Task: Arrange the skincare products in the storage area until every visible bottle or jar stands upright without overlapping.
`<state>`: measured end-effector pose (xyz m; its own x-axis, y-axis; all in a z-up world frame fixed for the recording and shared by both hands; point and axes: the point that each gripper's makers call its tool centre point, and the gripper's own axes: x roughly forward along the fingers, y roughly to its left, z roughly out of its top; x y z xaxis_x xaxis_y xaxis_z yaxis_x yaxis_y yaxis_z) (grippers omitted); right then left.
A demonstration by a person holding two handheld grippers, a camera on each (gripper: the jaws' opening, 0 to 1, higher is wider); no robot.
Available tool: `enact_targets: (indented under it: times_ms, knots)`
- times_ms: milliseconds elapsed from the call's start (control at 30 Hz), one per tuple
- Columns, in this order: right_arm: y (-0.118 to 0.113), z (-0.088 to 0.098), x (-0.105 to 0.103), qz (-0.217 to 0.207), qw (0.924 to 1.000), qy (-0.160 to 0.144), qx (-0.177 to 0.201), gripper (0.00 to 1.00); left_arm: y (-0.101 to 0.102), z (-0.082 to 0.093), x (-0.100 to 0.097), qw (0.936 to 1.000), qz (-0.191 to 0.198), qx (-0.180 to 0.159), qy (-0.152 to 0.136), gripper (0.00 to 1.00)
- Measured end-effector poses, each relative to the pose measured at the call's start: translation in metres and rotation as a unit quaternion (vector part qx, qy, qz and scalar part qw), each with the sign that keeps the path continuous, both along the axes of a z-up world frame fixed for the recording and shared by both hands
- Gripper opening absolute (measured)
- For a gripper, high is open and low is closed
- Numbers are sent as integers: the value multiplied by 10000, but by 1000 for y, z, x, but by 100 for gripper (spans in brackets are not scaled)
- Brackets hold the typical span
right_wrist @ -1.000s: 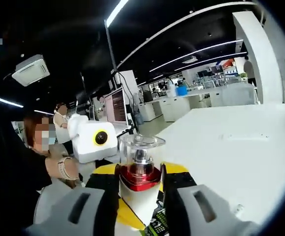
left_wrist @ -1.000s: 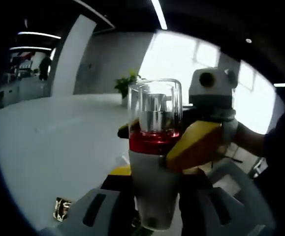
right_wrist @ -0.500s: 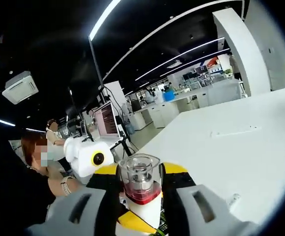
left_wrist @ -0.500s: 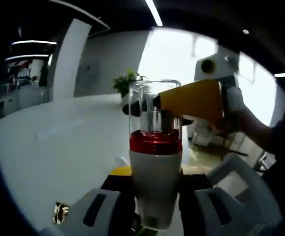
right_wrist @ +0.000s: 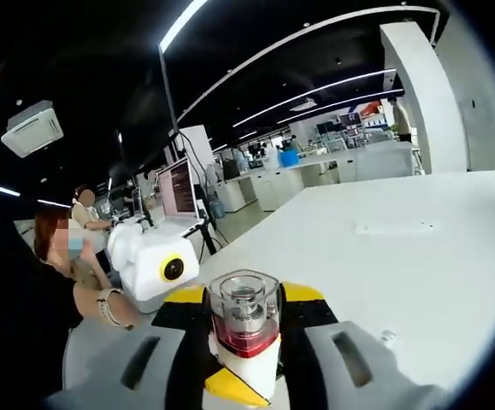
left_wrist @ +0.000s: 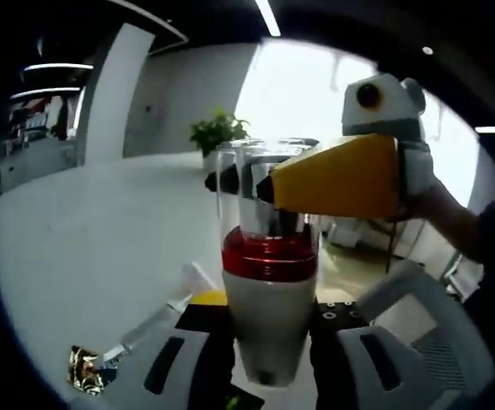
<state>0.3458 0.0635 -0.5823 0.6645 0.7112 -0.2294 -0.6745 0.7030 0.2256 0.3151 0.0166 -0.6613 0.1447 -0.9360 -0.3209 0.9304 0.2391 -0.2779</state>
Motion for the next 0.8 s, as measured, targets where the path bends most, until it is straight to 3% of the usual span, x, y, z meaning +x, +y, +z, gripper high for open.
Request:
enact_targets:
  times_ms: [567,800]
  knots:
    - [-7,-37,-18,90,9980,-17,-625,30,-11,-38,-5,9978,-201,511,-358,30]
    - [-10,-48,-18,184,9974,-114,-683,30,-12,-48,1,9951,-217,655,-705,30]
